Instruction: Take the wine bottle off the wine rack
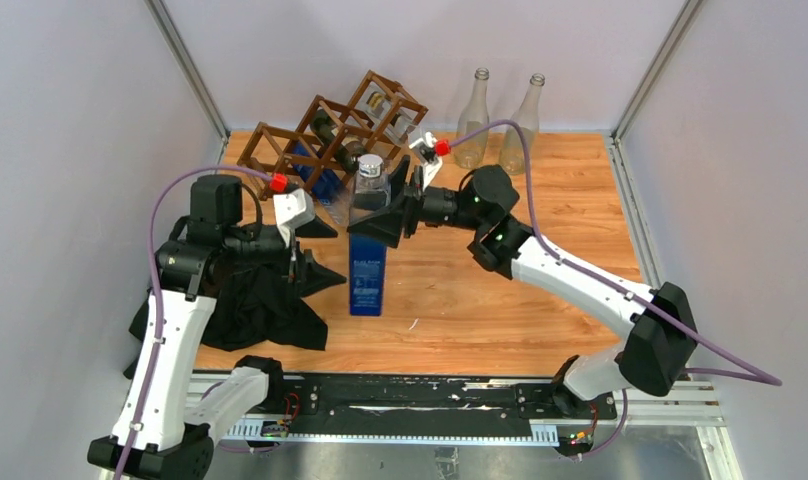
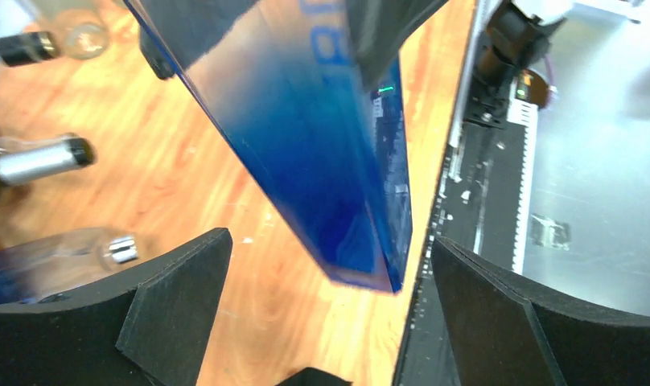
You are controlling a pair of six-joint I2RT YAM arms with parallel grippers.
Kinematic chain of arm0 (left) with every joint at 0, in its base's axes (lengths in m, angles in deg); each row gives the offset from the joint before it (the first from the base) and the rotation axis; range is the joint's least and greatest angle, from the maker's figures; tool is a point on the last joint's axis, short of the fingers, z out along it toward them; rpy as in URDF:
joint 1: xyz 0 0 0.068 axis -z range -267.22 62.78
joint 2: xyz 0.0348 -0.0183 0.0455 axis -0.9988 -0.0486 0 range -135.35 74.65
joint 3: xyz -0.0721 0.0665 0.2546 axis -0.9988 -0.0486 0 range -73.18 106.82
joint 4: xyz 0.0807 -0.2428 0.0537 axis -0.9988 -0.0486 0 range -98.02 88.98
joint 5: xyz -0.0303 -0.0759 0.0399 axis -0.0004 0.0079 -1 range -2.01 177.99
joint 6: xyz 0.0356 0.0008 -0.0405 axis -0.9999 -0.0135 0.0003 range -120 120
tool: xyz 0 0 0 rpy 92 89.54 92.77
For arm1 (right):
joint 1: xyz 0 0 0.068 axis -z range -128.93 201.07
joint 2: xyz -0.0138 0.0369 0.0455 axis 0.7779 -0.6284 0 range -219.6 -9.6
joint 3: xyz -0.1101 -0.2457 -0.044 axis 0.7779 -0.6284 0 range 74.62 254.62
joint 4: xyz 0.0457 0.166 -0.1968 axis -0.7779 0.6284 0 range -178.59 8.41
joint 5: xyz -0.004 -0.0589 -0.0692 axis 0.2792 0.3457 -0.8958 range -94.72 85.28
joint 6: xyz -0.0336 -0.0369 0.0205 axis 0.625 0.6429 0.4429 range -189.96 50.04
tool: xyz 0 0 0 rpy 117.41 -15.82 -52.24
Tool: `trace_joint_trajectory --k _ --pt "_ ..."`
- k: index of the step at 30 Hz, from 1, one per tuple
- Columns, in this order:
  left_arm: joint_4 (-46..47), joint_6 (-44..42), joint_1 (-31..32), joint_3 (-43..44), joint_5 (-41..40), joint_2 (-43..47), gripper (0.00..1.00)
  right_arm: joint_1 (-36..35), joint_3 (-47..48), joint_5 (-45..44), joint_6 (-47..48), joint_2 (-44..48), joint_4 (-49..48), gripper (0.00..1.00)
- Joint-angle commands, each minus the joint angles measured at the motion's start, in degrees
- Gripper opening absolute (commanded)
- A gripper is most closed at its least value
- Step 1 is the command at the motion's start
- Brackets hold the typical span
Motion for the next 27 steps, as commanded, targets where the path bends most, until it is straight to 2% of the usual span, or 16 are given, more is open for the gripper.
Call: trace_joint_trajectory --k 1,3,5,11,18,22,27 --pt "2.62 4.54 -0.03 5.51 -10.40 -3.75 1.00 3.83 9.73 -9.17 18.99 4.49 22.96 0.00" --pt "4.02 7.50 -0.09 7.59 -16.49 -5.23 1.00 4.98 11.61 -14.68 25.50 5.09 29.02 0.00" --pt "4.33 9.03 -0.09 9.70 -21.68 -6.63 1.00 7.45 12.14 -18.71 26.56 5.63 30.78 0.00" --pt "4.32 10.39 -0.16 14.26 -34.96 -10.26 1.00 15.75 10.81 -31.77 29.47 5.14 26.09 0.00" --pt "4.32 11.38 -0.18 12.71 -36.82 -9.92 1.00 22.91 13.07 -45.07 31.61 -2.98 17.86 0.00" --pt "4.34 10.75 -0.18 11.81 -37.09 -8.95 1.00 26.06 13.80 -46.39 30.72 -8.51 10.57 0.00" --pt "4.41 9.98 -0.18 11.21 -36.66 -8.24 1.00 26.80 18.20 -48.89 32.12 -16.11 6.64 0.00"
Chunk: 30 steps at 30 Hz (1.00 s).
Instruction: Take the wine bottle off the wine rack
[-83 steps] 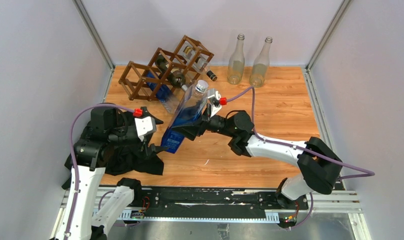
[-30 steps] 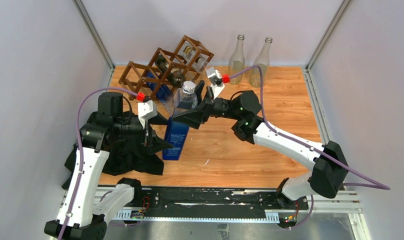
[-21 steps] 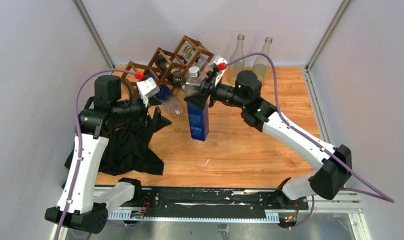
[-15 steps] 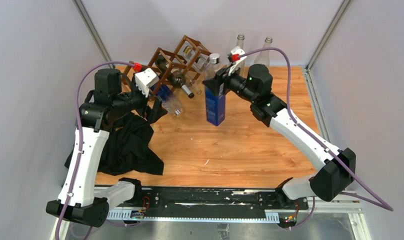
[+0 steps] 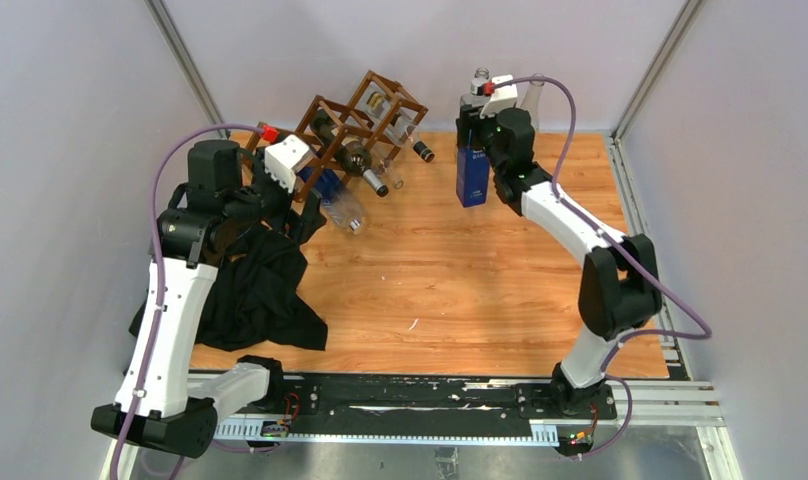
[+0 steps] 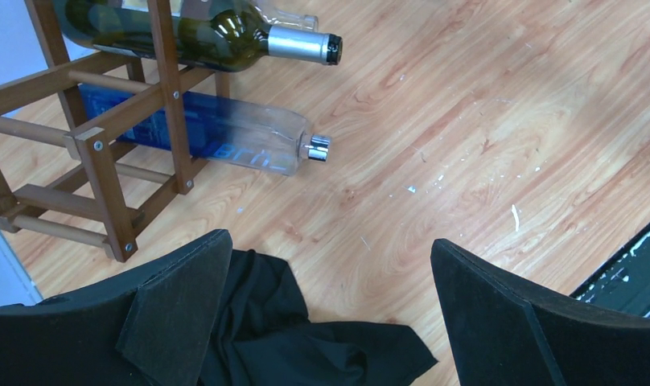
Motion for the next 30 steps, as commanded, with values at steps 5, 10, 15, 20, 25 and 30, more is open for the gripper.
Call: trace_joint_trajectory --k 5,10,15,20,25,30 --pt "3.39 1.28 -0.16 -1.33 -2.15 0.87 1.00 0.59 10.15 -8.88 -0.28 -8.60 -17.64 0.00" --pt "3.53 2.08 -0.16 -0.72 -1.01 -0.37 1.00 -0.88 11.70 -13.23 0.68 -12.99 -20.46 0.00" --pt "3.98 2.32 -0.16 -0.52 -0.39 -1.02 1.00 -2.44 10.31 -16.19 3.49 -16.26 -26.37 0.00" --pt "4.22 2.34 -0.16 -0.13 0.09 -1.52 1.00 -3.26 9.58 -17.28 4.24 -19.15 -30.50 0.00" --pt "4.87 2.09 -0.16 -0.22 -0.24 -2.13 1.00 -4.26 10.28 -18.97 5.08 -21.72 -32.27 0.00" --pt "4.87 2.54 -0.16 0.28 -0.24 -3.55 1.00 -5.34 8.86 -21.75 6.15 -22.33 -33.81 0.05"
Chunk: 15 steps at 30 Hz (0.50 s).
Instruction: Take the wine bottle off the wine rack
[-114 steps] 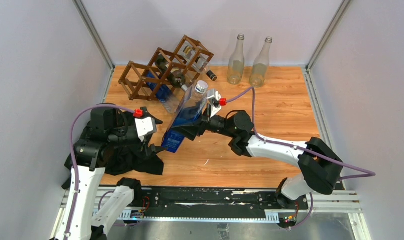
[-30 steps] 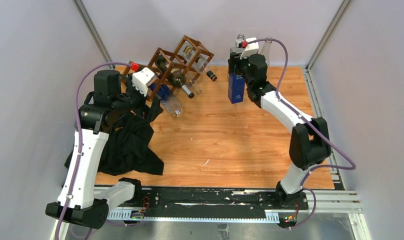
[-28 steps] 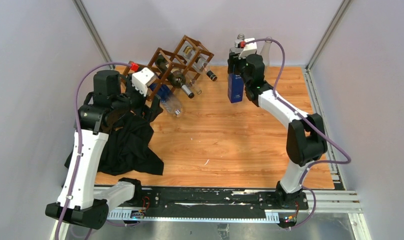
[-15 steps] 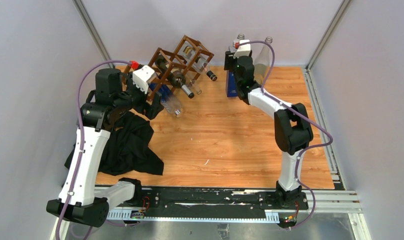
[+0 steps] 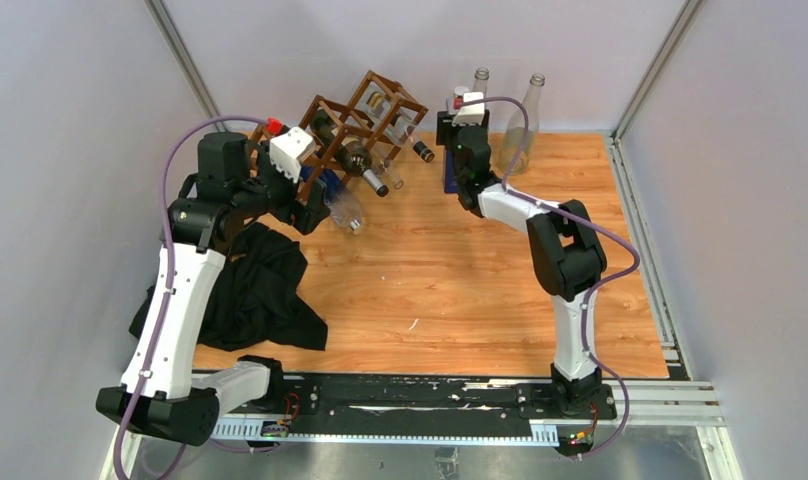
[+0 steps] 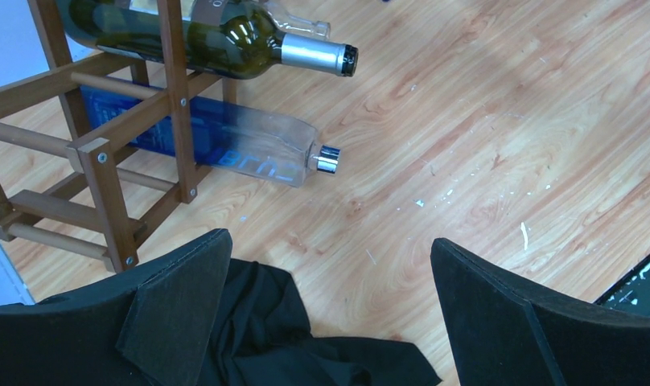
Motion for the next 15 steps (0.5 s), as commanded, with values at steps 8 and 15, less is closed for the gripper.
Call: trace_joint_trajectory --k 8,15 --pt "1.04 1.09 -0.16 2.00 1.04 -1.13 1.00 -2.48 -1.31 -7.17 1.14 3.00 -9.79 0.86" --pt "1.07 2.10 -0.16 2.39 1.27 -0.54 1.00 -2.49 -4.12 -7.20 -0.60 8.58 -5.19 0.92"
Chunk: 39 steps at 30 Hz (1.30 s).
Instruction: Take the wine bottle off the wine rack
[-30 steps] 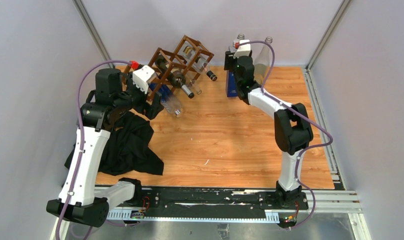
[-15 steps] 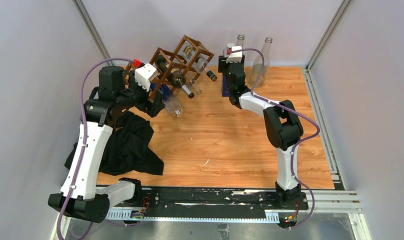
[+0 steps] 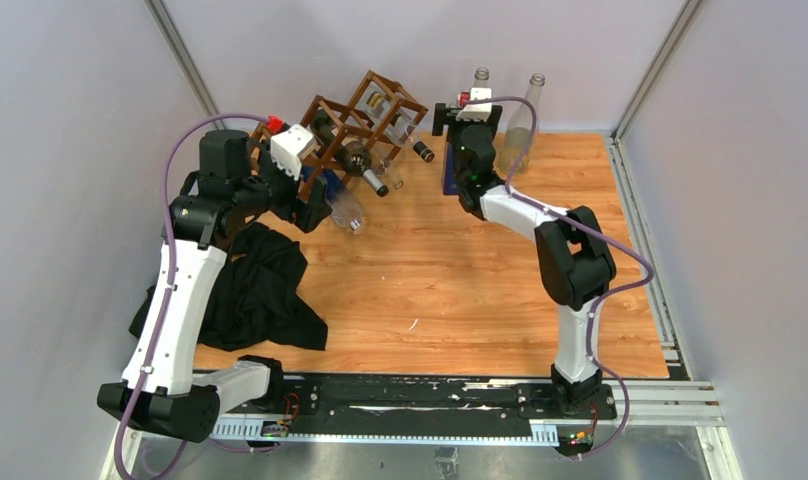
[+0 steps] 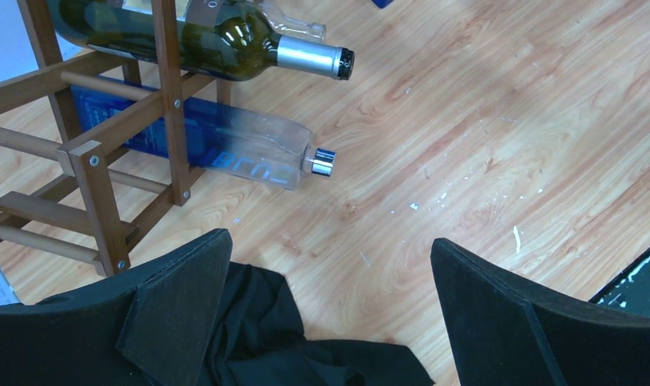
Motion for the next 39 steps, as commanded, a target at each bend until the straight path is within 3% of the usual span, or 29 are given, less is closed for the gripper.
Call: trace_joint_trajectory --k 1,8,12,19,24,32,39 --pt "0.85 1.42 -0.16 2.11 0.58 0.91 1.00 -0.58 -3.02 -1.19 -2.42 6.34 0.05 0.92" --pt "0.55 1.80 -0.16 5.93 -2.75 0.23 1.00 -0.77 -15.00 -0.18 -7.28 21.02 8.61 0.95" --pt "0.58 2.59 -0.25 8.05 -4.27 -0.54 1.00 -1.70 -17.76 1.77 -11.02 32.74 26.87 0.96" --pt "0.63 3.61 -0.55 8.38 -4.65 -2.96 1.00 -1.77 -18.48 20.27 -15.14 44.19 47.85 0.97" --pt "0.80 3.55 -0.85 9.25 -4.61 -4.06 1.00 -2.97 -9.81 35.51 -16.57 40.18 58.09 0.93" --pt "0.89 3.75 -0.86 7.88 -2.69 -3.41 1.00 -9.19 6.31 44.82 -11.67 21.02 66.58 0.82" --pt "0.89 2.75 -0.86 6.37 -2.01 -1.78 1.00 -9.60 21.81 48.11 -10.50 5.32 71.57 0.73"
